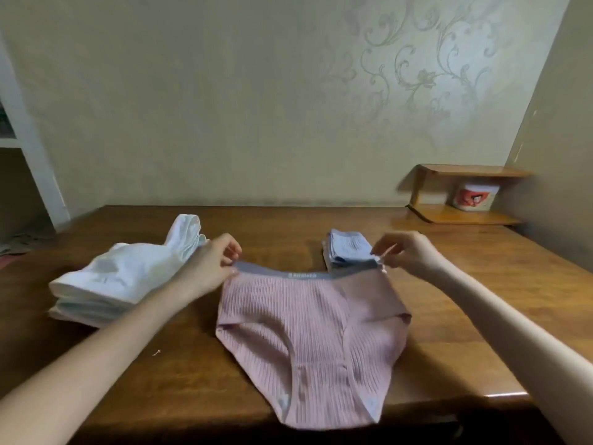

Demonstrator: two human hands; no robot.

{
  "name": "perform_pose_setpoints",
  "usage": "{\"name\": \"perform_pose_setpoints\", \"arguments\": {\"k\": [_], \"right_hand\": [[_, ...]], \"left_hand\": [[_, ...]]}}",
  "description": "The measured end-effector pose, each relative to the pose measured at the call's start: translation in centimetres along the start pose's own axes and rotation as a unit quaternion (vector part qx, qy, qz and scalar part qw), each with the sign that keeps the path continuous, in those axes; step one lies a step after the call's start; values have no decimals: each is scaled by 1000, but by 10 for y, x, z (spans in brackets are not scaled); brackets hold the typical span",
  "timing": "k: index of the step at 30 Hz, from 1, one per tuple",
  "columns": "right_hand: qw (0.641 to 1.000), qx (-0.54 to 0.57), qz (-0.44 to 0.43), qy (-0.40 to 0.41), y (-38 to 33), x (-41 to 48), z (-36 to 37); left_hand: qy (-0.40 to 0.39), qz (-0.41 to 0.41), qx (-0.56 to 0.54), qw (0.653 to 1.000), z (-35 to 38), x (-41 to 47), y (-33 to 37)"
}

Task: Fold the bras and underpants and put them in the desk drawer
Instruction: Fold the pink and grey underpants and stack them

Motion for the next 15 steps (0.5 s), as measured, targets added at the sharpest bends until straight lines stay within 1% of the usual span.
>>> {"name": "perform_pose_setpoints", "arguments": {"k": [1, 2, 3, 4, 5, 6, 7, 8, 9, 10, 12, 13, 15], "right_hand": [[998, -65, -26, 0, -4, -7, 9], [994, -85, -64, 7, -17, -17, 14], [993, -61, -105, 5, -35, -30, 18], [990, -22, -139, -15, -56, -47, 24], [983, 18, -171, -63, -80, -69, 35], [971, 40, -199, -127, -102, -93, 49], [955, 38, -224, -189, -119, -118, 64], [939, 4, -254, -232, -131, -142, 78], [923, -60, -296, -240, -137, -160, 87], [905, -136, -339, -219, -141, -173, 93], [878, -238, -378, -172, -145, -190, 97], [870, -258, -390, -154, -148, -196, 96], [869, -249, -405, -136, -154, -201, 92]], "left_hand": [[-21, 25, 57, 998, 10, -8, 4], [-37, 65, 84, 994, 17, -19, 15], [-57, 110, 73, 990, 23, -31, 30], [-88, 155, 38, 983, 28, -46, 49], [-127, 189, 4, 974, 35, -61, 65], [-163, 216, -18, 962, 42, -75, 78], [-190, 235, -22, 953, 49, -86, 85], [-210, 245, -9, 946, 57, -94, 85], [-229, 252, 24, 940, 66, -101, 82], [-253, 255, 67, 931, 75, -107, 75], [-306, 252, 128, 909, 92, -118, 58], [-325, 250, 137, 902, 96, -121, 53], [-352, 244, 122, 895, 98, -123, 51]]}}
Point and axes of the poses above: each hand's wrist, its own x-axis towards the middle knuckle, its own z-axis out of the palm, y = z × x, the point moved 10 cm from there along x, towards the middle knuckle, and after that the axes turned 7 degrees about y, right-handed, at the moved point
